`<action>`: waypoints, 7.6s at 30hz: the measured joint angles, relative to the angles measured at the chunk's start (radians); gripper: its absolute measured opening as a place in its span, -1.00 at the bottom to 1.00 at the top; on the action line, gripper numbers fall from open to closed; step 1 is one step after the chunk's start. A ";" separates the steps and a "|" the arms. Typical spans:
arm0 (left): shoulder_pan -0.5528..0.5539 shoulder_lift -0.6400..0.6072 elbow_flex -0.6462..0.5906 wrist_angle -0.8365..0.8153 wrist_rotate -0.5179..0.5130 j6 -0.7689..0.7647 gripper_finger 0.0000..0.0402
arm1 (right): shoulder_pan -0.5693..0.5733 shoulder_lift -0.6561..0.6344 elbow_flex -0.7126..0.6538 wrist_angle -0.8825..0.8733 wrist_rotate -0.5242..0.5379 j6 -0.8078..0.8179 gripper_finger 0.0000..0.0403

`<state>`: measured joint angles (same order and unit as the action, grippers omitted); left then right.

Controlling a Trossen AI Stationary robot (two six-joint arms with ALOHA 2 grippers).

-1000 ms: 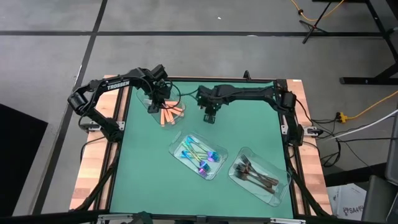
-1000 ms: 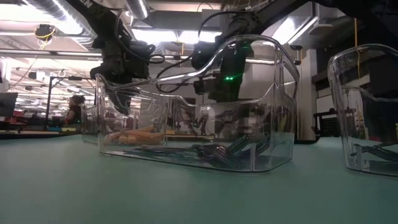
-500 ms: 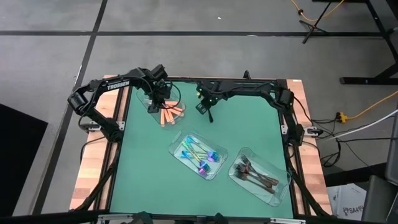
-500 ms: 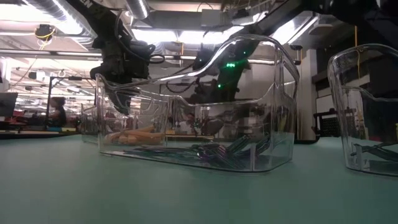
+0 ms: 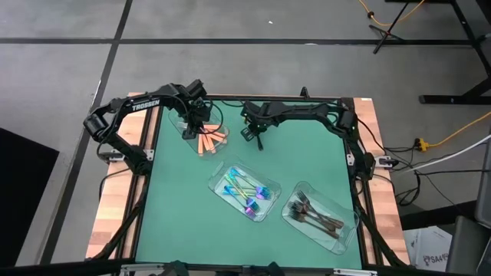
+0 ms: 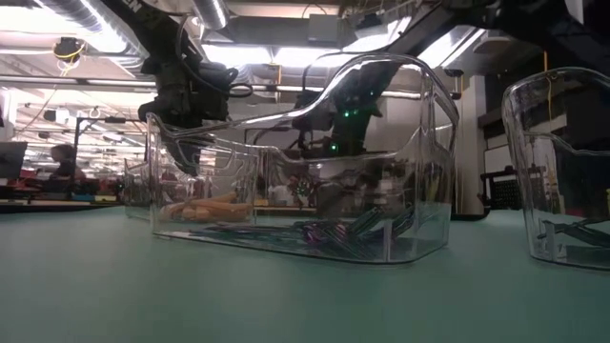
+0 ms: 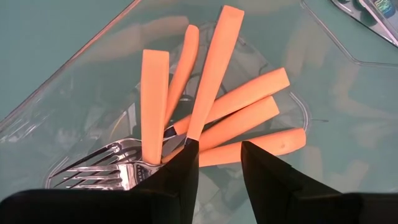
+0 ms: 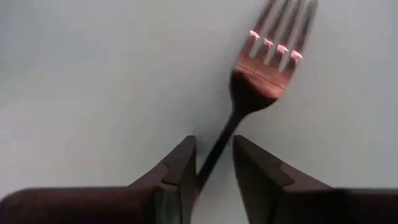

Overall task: Sort silverware by color (type)
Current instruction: Put black fork into the bottom transparent bin, then return to Home Position

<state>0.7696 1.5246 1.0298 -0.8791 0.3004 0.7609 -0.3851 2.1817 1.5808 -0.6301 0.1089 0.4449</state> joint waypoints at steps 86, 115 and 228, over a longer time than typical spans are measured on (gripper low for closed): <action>-0.504 -1.172 -0.909 1.075 -0.212 -0.754 -0.43 | 0.561 -0.688 -0.002 -0.658 -0.076 -0.102 -1.00; -0.504 -1.408 -1.022 1.052 -0.274 -0.778 -0.43 | 1.151 -0.844 -0.490 -0.310 0.018 0.669 -1.00; -0.504 -1.408 -1.022 1.045 -0.273 -0.784 -0.43 | 0.659 -2.071 -1.089 0.118 0.056 -0.524 -0.91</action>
<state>0.2657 0.1162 0.0082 0.1662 0.0273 -0.0234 0.2737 0.1103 0.4923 -0.5125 0.1654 -0.0789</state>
